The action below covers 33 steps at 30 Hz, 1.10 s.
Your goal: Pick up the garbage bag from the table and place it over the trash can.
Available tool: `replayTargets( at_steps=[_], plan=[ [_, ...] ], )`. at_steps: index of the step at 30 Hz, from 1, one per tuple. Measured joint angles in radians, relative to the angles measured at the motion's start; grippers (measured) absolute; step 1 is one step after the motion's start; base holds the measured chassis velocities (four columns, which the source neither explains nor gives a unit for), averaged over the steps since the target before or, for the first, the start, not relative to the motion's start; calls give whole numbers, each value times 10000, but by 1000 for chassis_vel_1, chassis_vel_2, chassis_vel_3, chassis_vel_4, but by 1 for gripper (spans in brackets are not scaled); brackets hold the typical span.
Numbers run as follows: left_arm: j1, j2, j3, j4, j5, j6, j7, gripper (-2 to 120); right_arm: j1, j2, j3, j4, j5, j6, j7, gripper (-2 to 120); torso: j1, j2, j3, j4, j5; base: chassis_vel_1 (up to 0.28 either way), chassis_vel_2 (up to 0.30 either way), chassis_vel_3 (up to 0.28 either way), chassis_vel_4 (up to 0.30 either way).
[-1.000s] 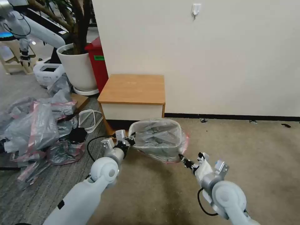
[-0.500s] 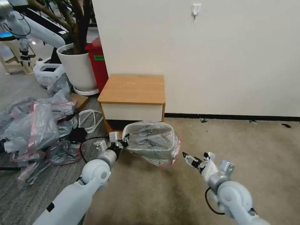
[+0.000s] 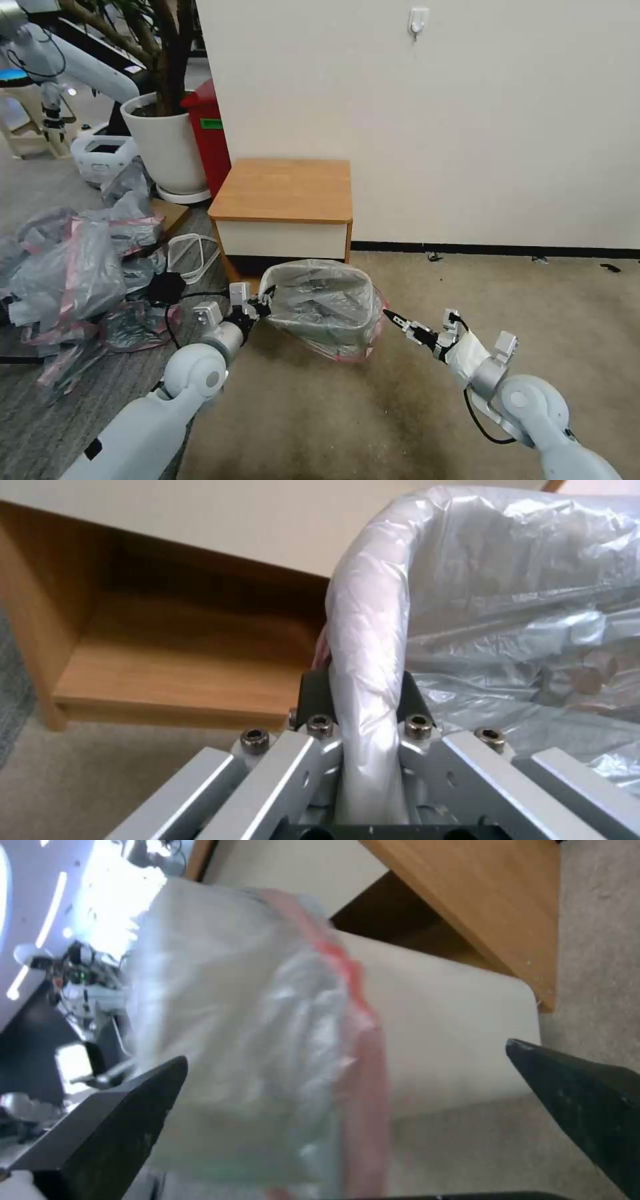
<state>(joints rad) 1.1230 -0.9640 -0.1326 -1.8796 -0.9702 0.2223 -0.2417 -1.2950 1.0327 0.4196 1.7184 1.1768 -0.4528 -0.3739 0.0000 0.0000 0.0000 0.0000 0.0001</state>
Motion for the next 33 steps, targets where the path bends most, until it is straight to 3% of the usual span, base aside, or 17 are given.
replayTargets(
  at_steps=[6, 14, 28, 33],
  plan=[
    [146, 121, -60, -312, -63, 0, 30, 3, 447, -136, -293, -611, -147, 34, -257, 110, 0, 0, 0, 1, 0, 0, 0, 0, 0],
    [178, 152, -57, -369, -76, -1, 44, 3, 574, -193, -411, -716, -93, 105, -639, 96, 0, 0, 1, 0, -1, 0, 0, 0, 0],
    [100, 69, 60, -300, -47, -1, 29, 3, 797, -300, -662, -874, -110, 172, -790, 91, 0, 0, 0, 0, -1, 0, 0, 0, 0],
    [90, 86, 101, -309, -44, -1, 23, 3, 882, -345, -771, -928, -171, 194, -790, 80, 0, 0, 0, 0, -1, 0, 0, 0, 0]
  ],
)
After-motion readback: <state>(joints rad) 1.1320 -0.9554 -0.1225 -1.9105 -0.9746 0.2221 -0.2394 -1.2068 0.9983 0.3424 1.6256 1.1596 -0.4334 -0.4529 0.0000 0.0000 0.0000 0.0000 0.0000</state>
